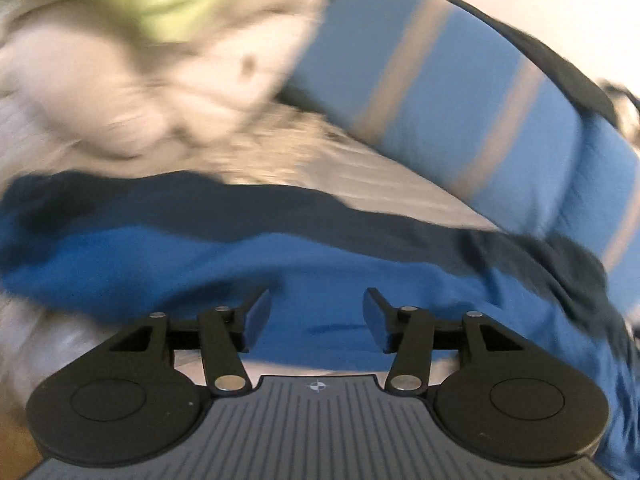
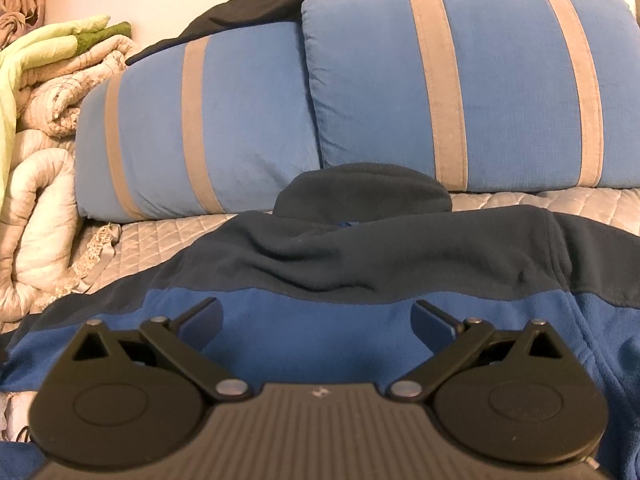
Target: Fold clothes
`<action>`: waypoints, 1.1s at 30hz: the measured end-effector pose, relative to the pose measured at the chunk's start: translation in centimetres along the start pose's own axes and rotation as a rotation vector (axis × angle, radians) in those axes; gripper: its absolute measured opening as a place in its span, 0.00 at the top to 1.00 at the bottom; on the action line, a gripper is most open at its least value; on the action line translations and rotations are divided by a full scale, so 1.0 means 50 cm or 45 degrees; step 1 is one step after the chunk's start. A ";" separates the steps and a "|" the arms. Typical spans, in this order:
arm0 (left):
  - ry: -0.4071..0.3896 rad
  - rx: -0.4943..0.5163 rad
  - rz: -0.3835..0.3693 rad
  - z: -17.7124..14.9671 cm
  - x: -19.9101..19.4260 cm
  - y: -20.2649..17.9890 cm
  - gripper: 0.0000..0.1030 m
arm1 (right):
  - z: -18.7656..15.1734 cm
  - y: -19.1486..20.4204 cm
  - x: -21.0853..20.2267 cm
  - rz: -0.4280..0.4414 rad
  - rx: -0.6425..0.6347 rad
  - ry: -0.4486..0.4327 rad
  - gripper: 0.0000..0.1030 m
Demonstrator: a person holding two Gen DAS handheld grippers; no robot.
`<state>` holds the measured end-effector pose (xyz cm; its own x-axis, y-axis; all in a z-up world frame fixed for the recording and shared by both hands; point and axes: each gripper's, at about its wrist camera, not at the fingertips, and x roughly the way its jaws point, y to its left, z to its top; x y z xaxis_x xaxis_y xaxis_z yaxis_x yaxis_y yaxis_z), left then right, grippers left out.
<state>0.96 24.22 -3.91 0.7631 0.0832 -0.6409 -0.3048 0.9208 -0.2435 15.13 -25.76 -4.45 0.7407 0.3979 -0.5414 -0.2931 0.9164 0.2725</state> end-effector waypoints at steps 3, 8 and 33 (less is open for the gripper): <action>0.097 0.115 -0.032 0.001 0.055 -0.040 0.51 | 0.000 -0.002 0.002 -0.002 0.010 0.009 0.00; 0.218 0.315 -0.013 -0.036 0.104 -0.100 0.51 | 0.001 -0.008 0.004 0.007 0.027 0.022 0.00; -0.118 0.485 -0.138 0.205 -0.109 -0.213 0.26 | 0.128 -0.004 -0.096 -0.018 0.013 -0.278 0.00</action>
<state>5.88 17.85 9.63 0.8325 -0.0046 -0.5540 0.0003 1.0000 -0.0078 15.51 -28.13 3.21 0.8586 0.3649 -0.3601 -0.2761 0.9210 0.2748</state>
